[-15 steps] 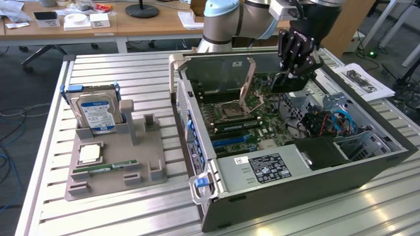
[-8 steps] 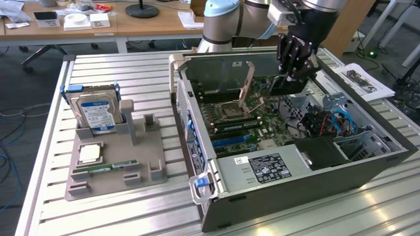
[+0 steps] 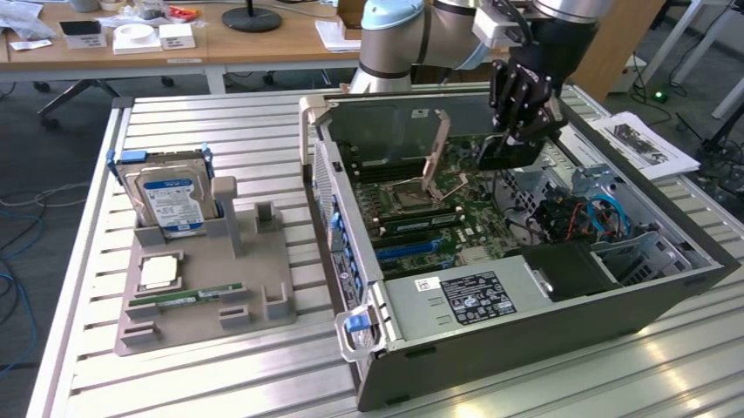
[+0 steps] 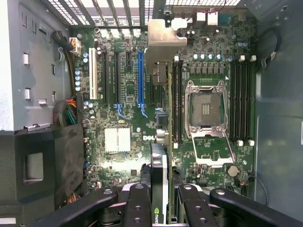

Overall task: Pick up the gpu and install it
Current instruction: 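Insert the gpu into the slot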

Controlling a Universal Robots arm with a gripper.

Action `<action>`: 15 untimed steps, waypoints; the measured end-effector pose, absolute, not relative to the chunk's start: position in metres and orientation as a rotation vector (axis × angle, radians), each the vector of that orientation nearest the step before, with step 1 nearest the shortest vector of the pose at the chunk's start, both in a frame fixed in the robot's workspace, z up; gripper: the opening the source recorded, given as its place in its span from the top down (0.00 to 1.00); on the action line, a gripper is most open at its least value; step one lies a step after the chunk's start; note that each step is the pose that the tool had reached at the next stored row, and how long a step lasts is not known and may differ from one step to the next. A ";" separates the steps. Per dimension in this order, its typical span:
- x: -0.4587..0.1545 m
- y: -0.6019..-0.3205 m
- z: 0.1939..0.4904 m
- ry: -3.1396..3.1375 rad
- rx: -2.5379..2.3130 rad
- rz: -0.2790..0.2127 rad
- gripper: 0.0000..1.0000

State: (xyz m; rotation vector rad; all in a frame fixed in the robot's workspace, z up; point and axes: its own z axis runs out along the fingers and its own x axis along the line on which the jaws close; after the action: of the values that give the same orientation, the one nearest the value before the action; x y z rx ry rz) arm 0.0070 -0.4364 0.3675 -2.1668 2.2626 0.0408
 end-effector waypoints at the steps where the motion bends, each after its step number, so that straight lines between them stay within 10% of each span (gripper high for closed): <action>1: 0.006 -0.436 0.367 2.262 -2.167 0.041 0.73; 15: -0.022 -0.436 0.364 2.262 -2.166 0.039 0.73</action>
State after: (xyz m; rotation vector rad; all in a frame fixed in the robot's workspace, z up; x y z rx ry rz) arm -0.0217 -0.4364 0.3640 -2.1661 2.2616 0.0391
